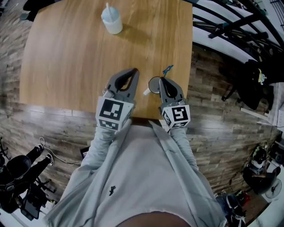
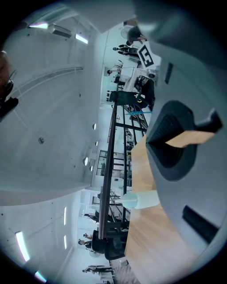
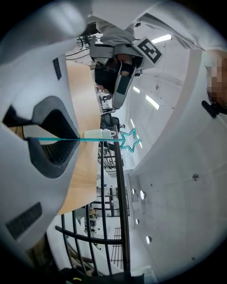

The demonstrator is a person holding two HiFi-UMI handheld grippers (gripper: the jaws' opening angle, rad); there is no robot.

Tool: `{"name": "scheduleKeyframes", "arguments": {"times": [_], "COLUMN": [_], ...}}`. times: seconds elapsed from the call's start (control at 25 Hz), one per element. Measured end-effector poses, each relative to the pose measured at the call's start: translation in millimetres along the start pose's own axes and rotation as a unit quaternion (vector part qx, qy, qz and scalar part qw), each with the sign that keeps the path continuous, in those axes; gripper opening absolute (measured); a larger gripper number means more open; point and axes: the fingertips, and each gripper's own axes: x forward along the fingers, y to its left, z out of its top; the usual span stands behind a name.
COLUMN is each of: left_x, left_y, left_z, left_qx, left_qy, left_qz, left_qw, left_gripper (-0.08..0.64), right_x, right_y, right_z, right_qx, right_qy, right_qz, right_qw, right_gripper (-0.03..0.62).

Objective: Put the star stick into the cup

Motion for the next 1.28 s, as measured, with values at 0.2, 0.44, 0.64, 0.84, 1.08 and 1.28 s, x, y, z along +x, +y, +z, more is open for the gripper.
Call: {"name": "scheduleKeyframes", "arguments": {"times": [0.2,0.44,0.64,0.84,1.08,1.28], "left_x": [0,2,2,3,3,2], "left_y": [4,6,7,10,12,10], "left_z": [-4,-2,-3,1,2,1], "left_qx": [-0.004,-0.009,-0.011,-0.011,-0.012,-0.010], "left_qy": [0.003,0.000,-0.002,-0.005,-0.005,-0.006], "left_qz": [0.004,0.005,0.006,0.008,0.009,0.009], "left_qw": [1.0000,1.0000,0.9999,0.9999,0.9999,0.9999], "left_gripper": [0.018,0.018,0.018,0.018,0.018,0.018], "right_x": [6,14,20,24,25,22], "right_y": [3,8,13,14,14,13], "right_z": [-8,-14,-18,-27,-25,-22], "right_qx": [-0.008,-0.026,-0.051,-0.058,-0.057,-0.047], "right_qy": [0.032,0.063,0.090,0.128,0.125,0.112], "right_qz": [0.005,0.010,0.017,0.021,0.021,0.017], "right_qw": [0.999,0.998,0.994,0.990,0.990,0.992], "right_gripper": [0.020,0.020,0.020,0.020,0.020,0.020]}}
